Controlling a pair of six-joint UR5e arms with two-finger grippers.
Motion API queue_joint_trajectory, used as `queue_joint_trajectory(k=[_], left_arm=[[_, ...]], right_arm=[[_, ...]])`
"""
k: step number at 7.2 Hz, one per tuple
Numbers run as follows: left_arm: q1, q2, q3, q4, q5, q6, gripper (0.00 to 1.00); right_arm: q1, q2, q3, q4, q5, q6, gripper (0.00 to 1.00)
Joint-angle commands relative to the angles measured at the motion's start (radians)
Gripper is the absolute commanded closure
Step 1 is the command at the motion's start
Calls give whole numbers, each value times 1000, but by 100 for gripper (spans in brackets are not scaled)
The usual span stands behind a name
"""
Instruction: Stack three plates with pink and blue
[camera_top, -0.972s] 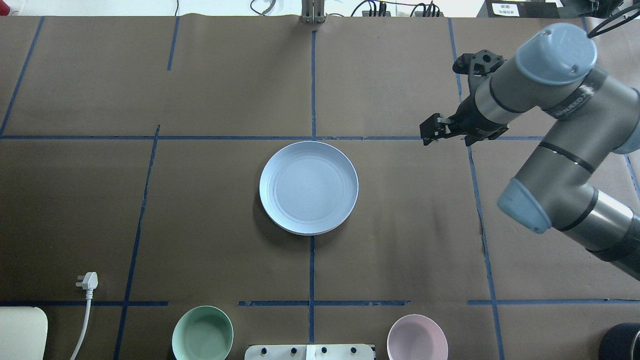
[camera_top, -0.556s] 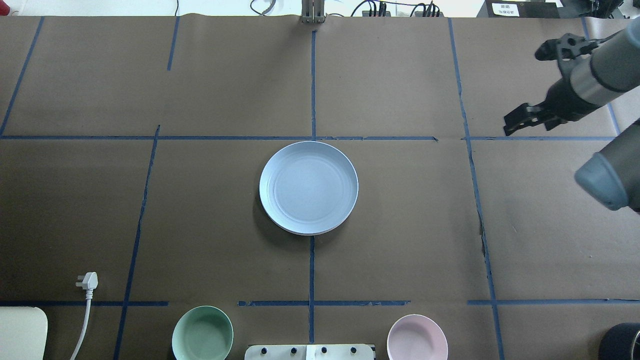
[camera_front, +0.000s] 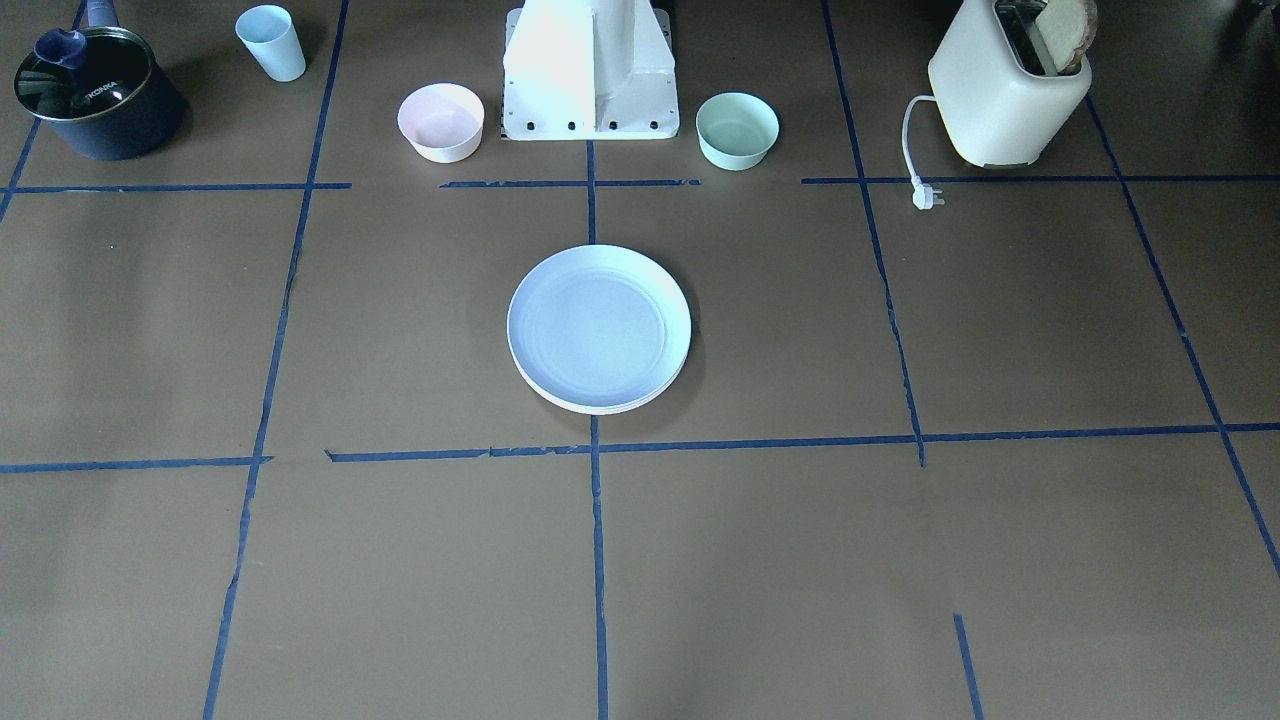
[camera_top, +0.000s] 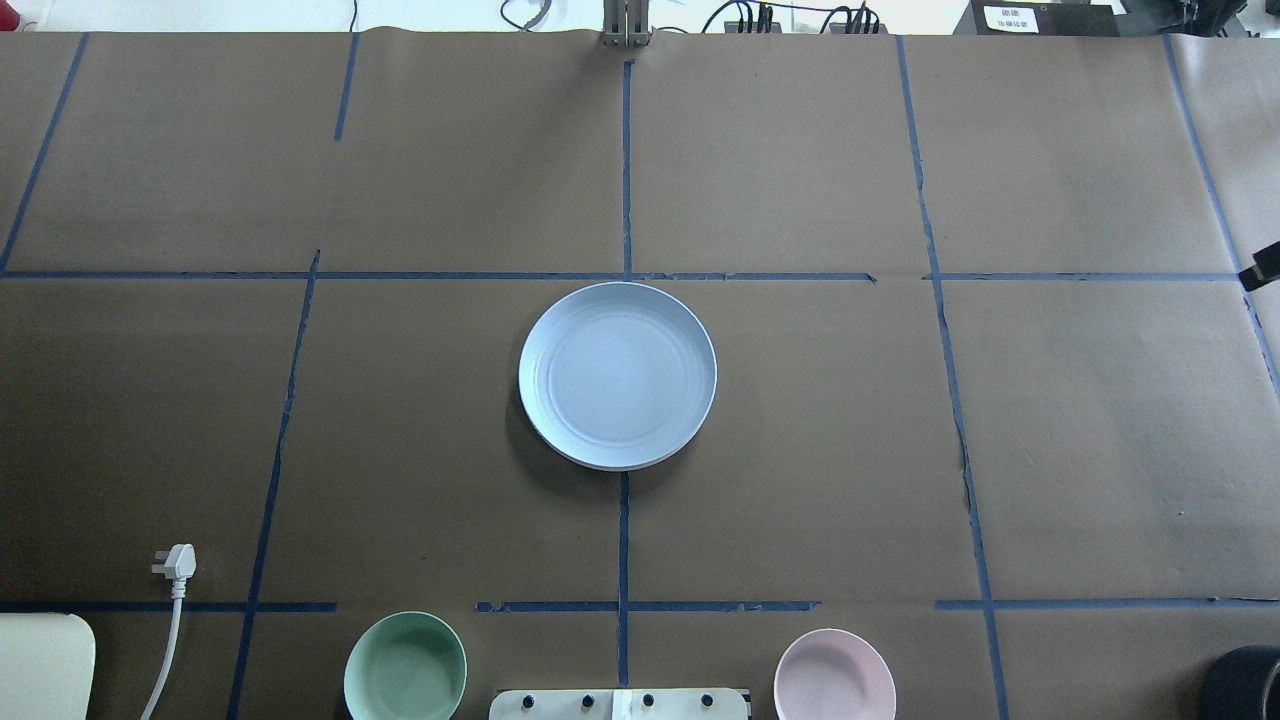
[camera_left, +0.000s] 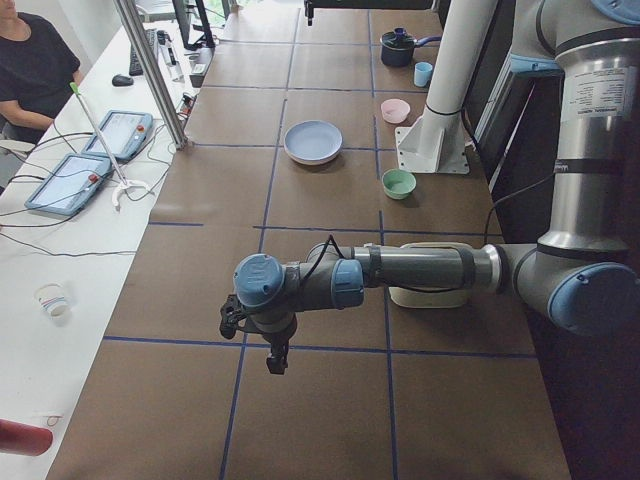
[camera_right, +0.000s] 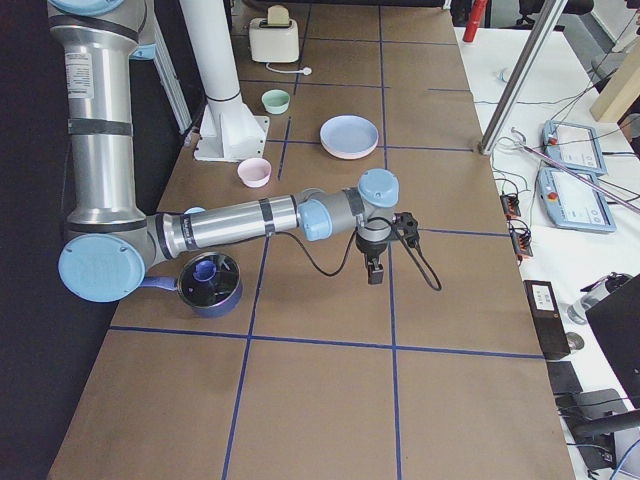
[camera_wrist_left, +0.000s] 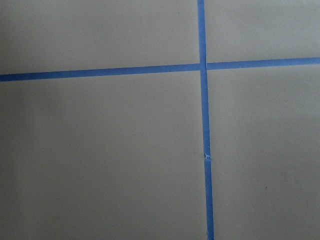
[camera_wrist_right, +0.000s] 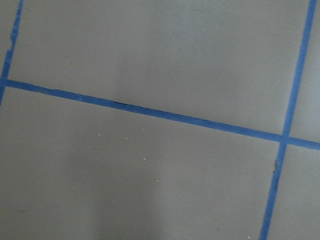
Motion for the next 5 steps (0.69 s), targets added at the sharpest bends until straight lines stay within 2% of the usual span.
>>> queue_joint_trajectory(k=[1, 2, 5], left_arm=[[0, 2, -3, 0, 0, 0, 0], [0, 5, -3, 1, 0, 1, 0], [0, 6, -2, 0, 0, 3, 0]], right_arm=[[154, -54, -90, -4, 60, -200, 0], [227, -95, -92, -28, 95, -216, 0], [230, -166, -72, -3, 102, -216, 0]])
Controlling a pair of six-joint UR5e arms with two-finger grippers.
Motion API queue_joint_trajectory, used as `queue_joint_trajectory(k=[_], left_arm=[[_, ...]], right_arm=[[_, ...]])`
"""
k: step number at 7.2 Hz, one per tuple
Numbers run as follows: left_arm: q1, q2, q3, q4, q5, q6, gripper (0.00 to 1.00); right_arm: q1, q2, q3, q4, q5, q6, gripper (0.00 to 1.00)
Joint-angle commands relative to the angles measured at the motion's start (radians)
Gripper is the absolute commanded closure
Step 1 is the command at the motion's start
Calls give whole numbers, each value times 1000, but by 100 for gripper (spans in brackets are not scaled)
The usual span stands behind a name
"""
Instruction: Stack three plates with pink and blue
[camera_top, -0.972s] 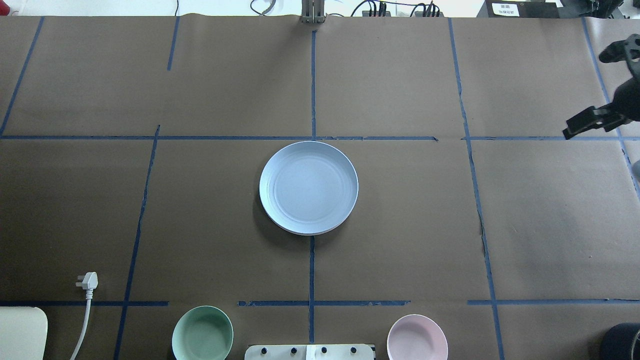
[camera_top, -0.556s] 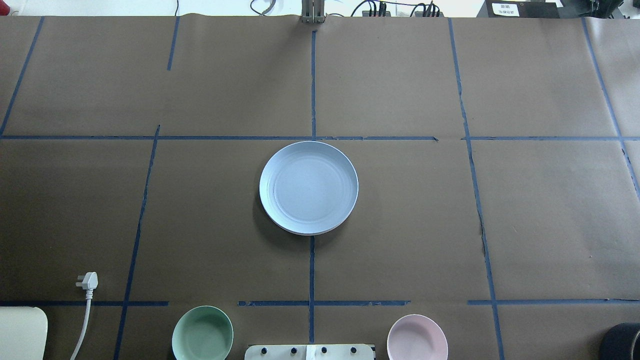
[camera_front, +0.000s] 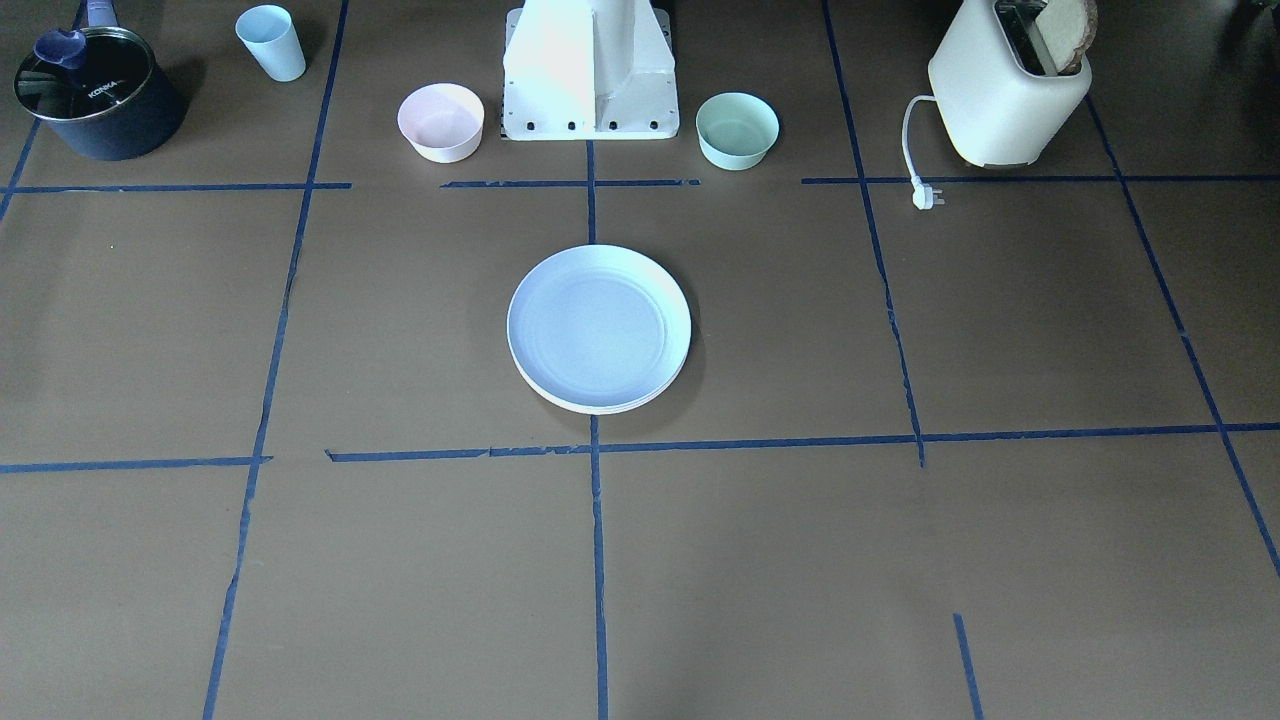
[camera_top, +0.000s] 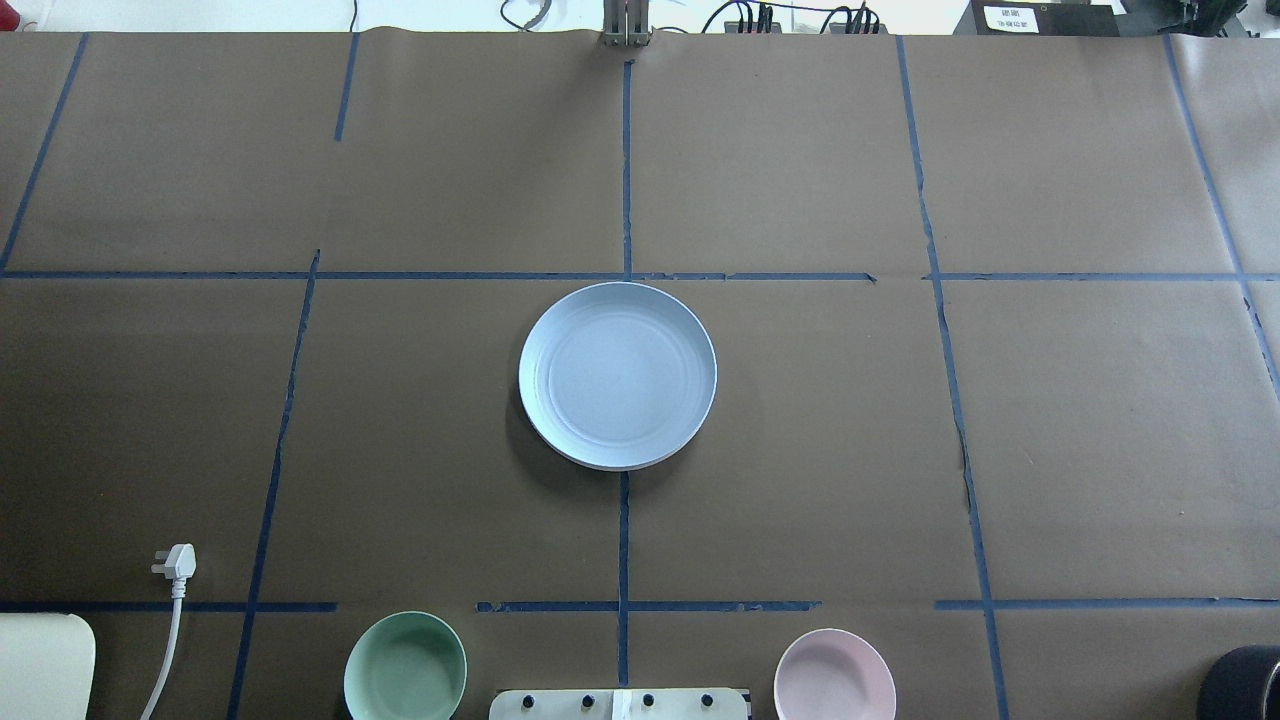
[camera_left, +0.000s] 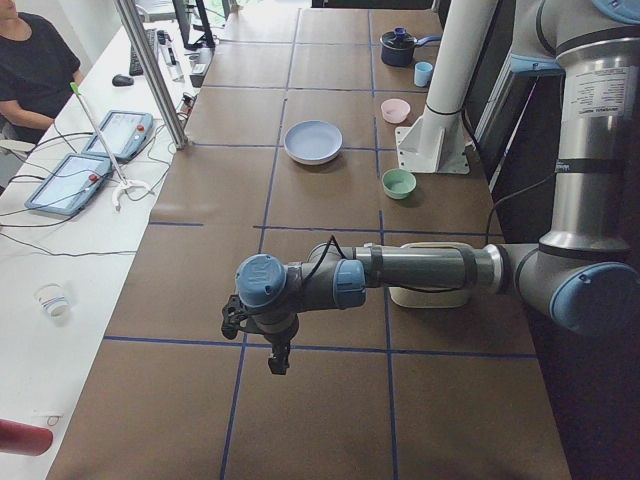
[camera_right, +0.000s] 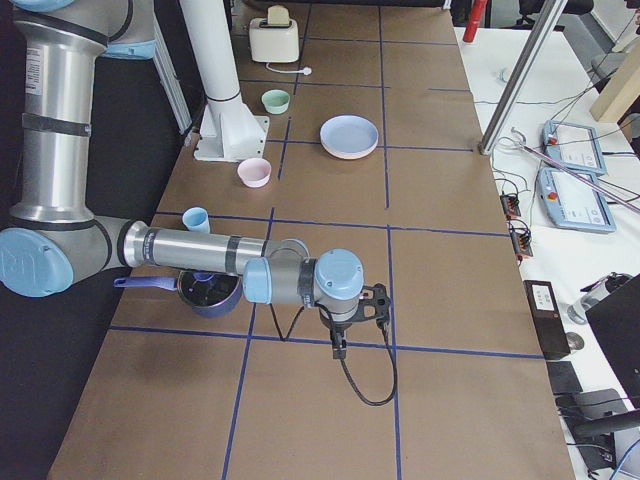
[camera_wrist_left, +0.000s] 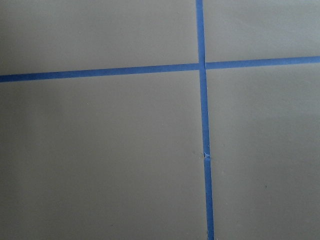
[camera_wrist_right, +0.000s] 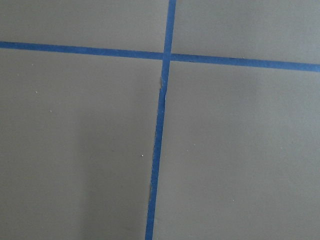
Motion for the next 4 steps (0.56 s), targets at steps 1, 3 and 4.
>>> queue_joint_trajectory(k=[1, 3, 4], left_arm=[[0, 0, 1, 1, 0, 0, 0], [0, 0, 1, -1, 0, 0, 0], [0, 0, 1, 1, 0, 0, 0]], right_arm=[[4, -21, 16, -10, 35, 11, 0], [6, -3, 21, -91, 39, 10, 0], [6, -1, 16, -90, 39, 10, 0]])
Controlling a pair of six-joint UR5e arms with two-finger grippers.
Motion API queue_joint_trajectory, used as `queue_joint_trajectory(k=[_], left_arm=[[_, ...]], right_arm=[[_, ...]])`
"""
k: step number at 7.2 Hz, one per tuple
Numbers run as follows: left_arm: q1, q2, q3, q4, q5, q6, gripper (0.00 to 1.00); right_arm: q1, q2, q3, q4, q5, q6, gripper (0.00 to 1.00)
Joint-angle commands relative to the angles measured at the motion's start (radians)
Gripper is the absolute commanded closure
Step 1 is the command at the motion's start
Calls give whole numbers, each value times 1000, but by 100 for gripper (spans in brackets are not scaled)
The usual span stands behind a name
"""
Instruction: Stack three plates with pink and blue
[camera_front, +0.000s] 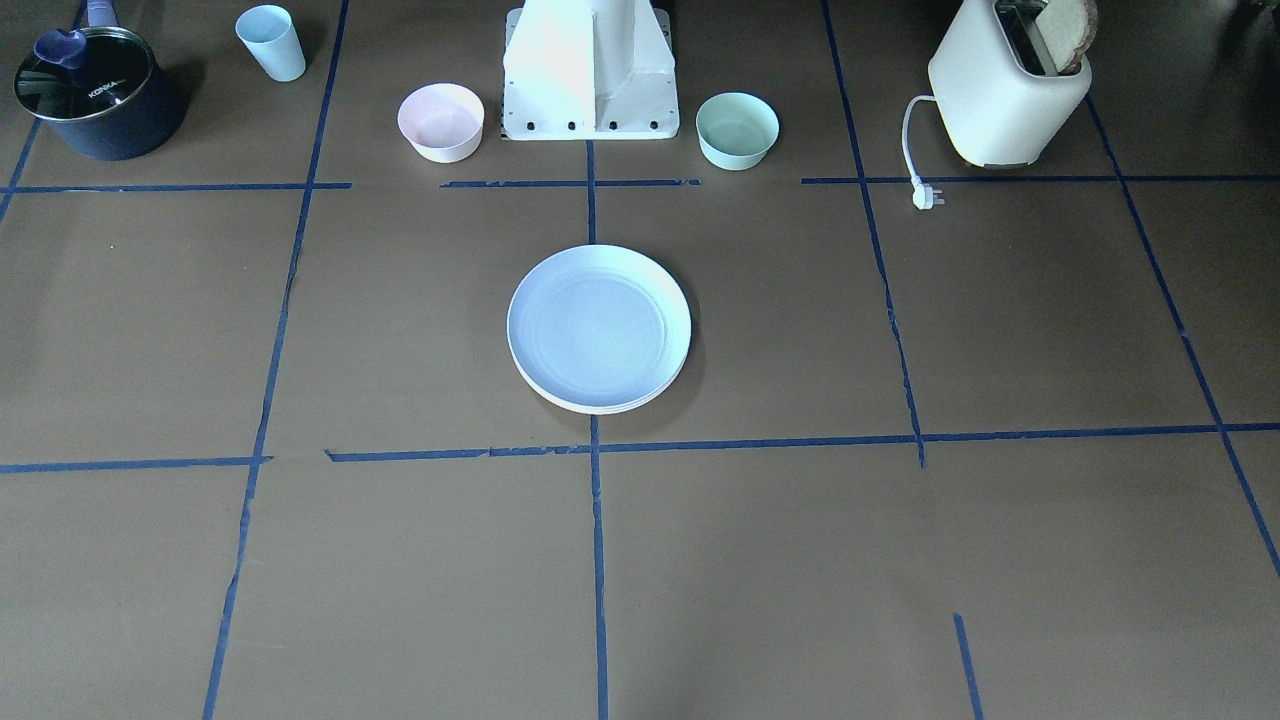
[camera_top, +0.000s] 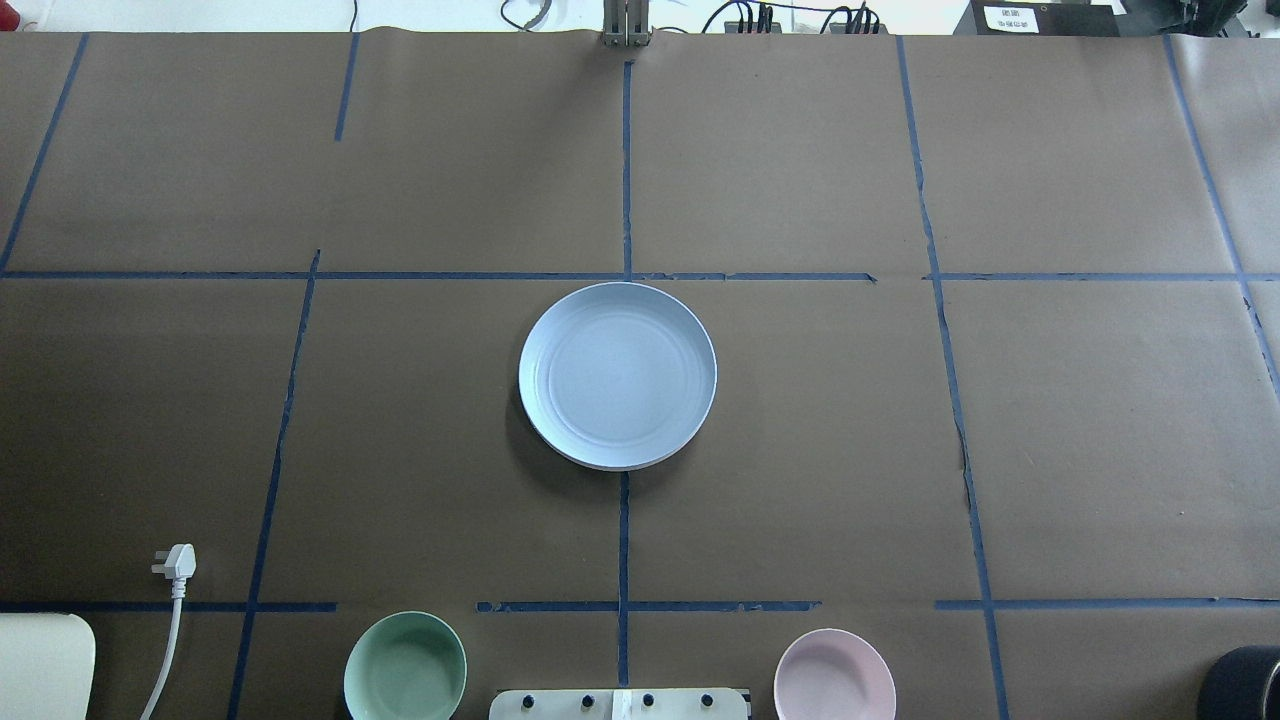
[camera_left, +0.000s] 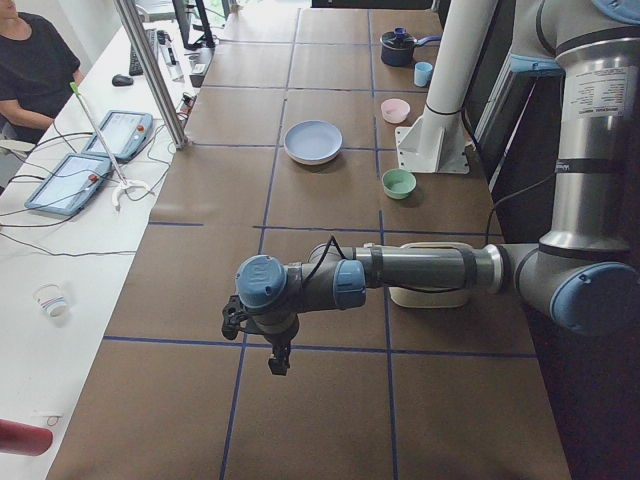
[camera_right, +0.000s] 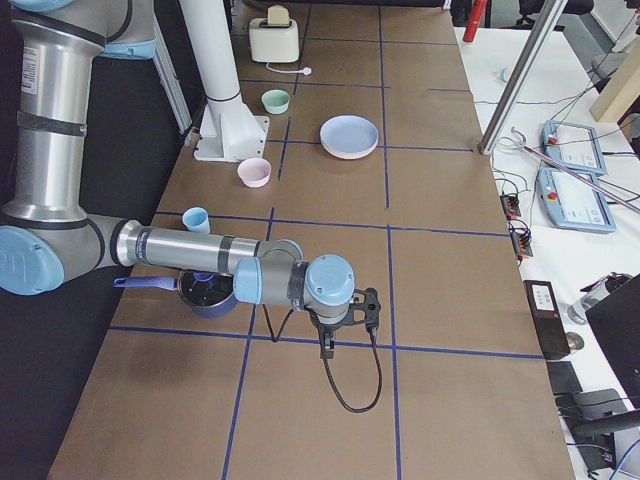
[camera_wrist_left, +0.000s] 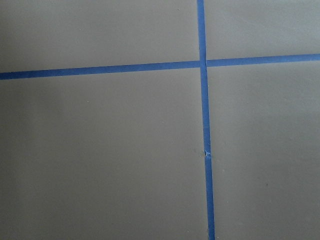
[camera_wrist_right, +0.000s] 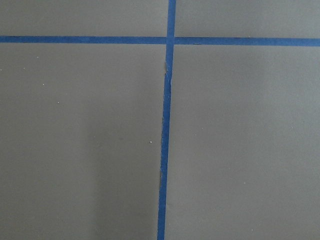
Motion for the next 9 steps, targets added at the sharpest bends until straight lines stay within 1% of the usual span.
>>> queue_joint_trajectory(k=[1, 9], left_arm=[[0, 2, 0, 1, 0, 0, 0], [0, 2, 0, 1, 0, 0, 0]], right_arm=[[1, 8, -4, -17, -1, 0, 0], [1, 4, -5, -3, -15, -1, 0]])
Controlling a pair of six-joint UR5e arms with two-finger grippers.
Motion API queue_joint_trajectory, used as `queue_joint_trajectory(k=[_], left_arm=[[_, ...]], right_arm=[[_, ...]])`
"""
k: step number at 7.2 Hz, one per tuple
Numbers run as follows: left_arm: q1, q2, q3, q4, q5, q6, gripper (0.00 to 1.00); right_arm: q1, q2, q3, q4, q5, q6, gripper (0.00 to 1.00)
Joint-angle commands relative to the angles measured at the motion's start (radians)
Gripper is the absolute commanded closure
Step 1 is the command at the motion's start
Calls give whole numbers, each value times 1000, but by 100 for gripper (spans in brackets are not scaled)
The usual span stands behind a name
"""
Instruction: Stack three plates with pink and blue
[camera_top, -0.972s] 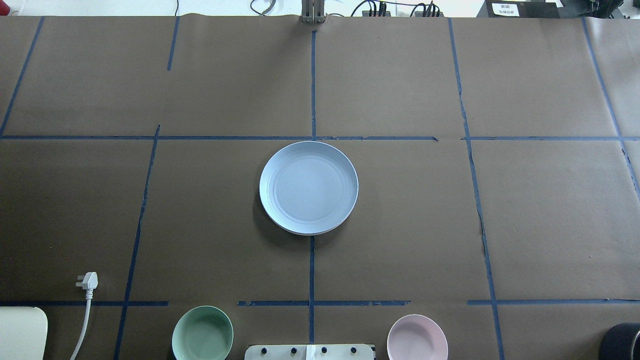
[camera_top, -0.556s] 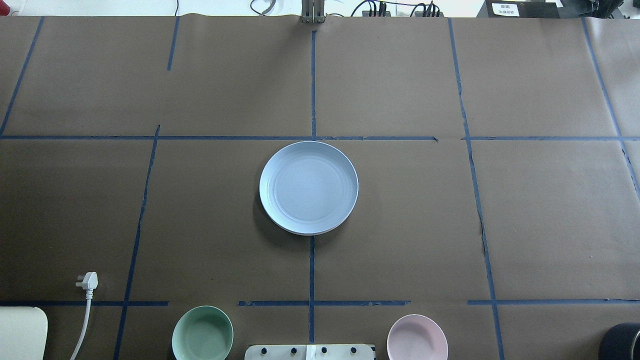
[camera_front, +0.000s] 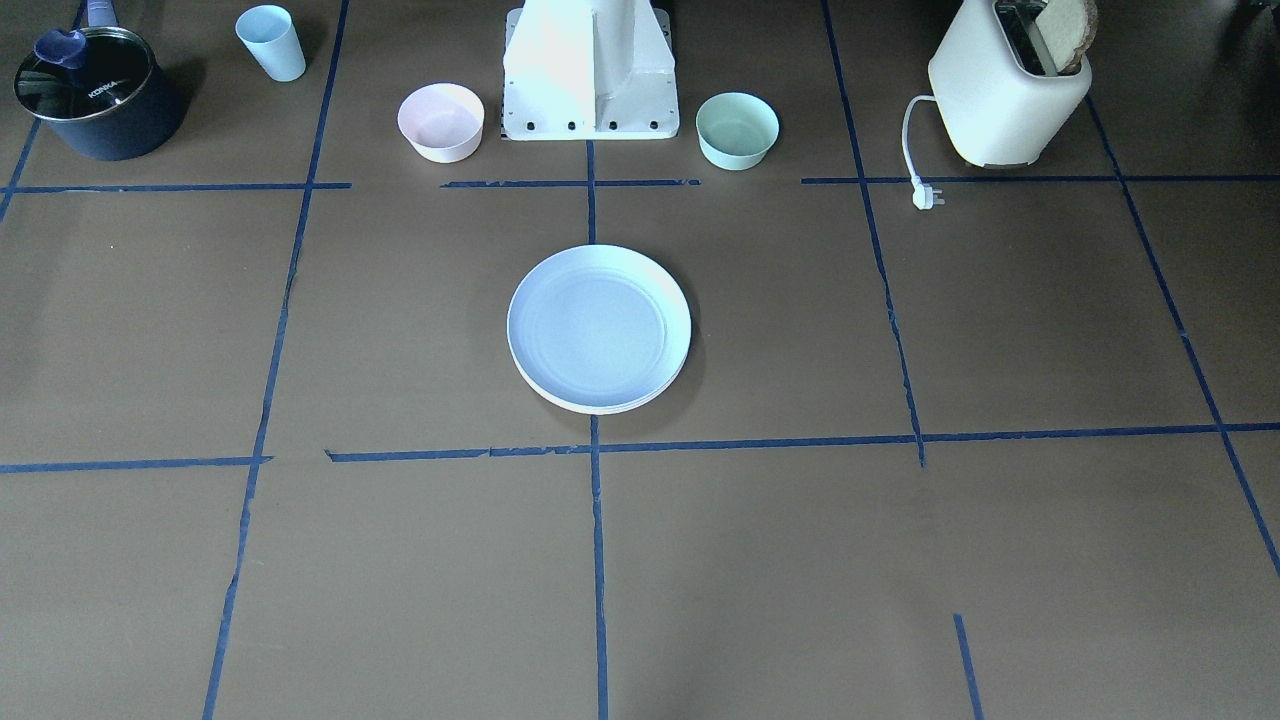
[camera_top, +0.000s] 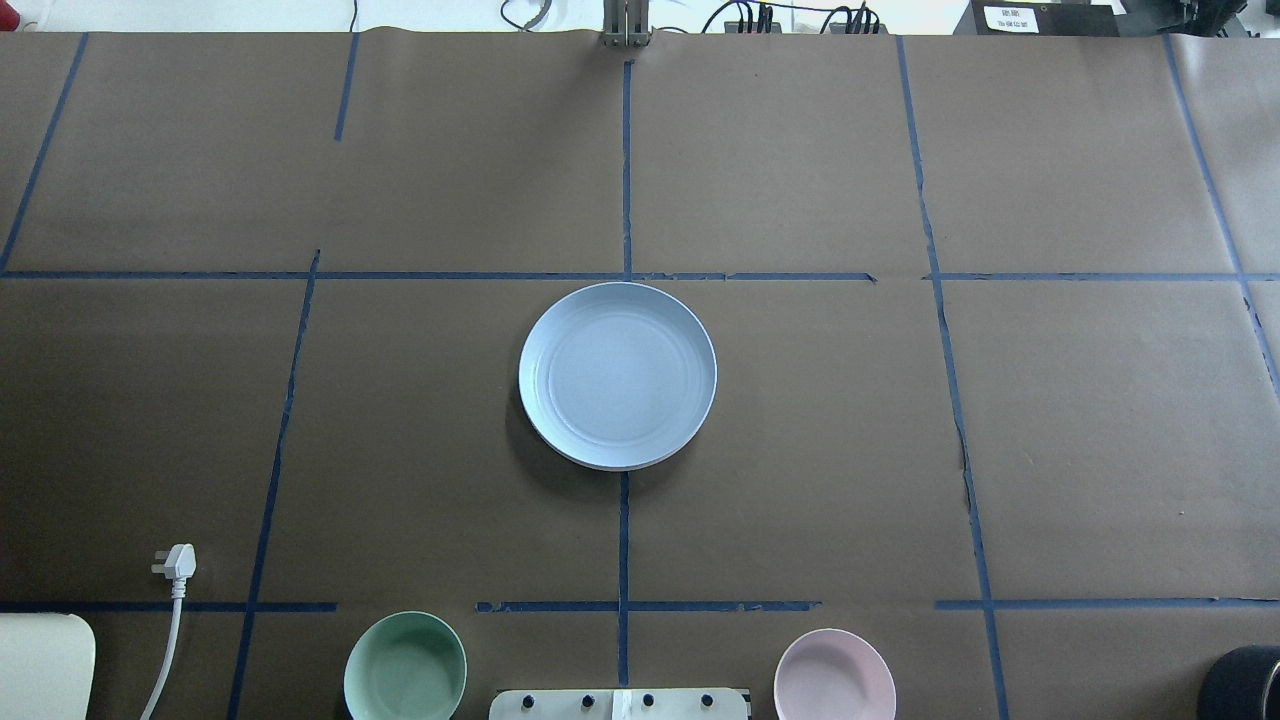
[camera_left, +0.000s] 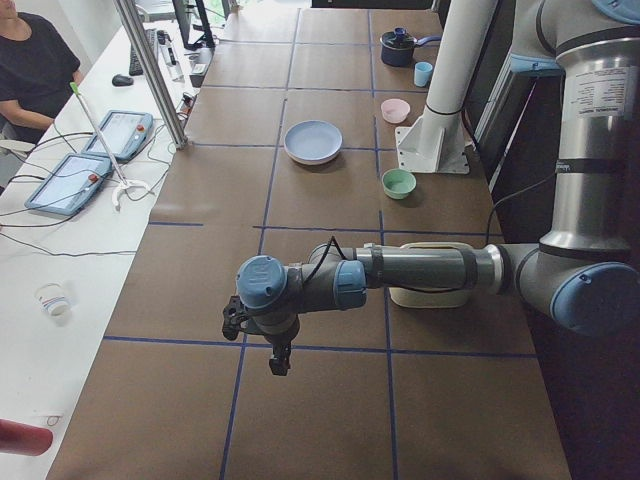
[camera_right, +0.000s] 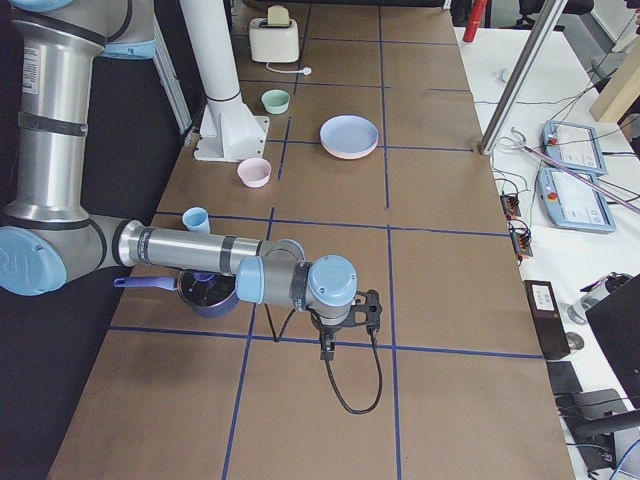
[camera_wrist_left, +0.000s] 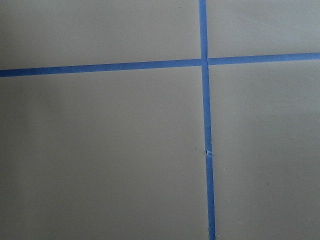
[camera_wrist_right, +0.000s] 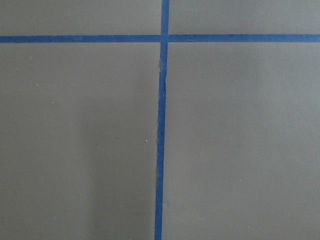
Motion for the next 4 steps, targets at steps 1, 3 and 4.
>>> queue_joint_trajectory(k=[1, 3, 4], left_arm=[[0, 0, 0, 0, 0, 0, 0], [0, 0, 0, -1, 0, 0, 0], [0, 0, 0, 1, 0, 0, 0]], right_arm=[[3, -1, 0, 1, -1, 0, 0], [9, 1, 0, 1, -1, 0, 0], [9, 1, 0, 1, -1, 0, 0]])
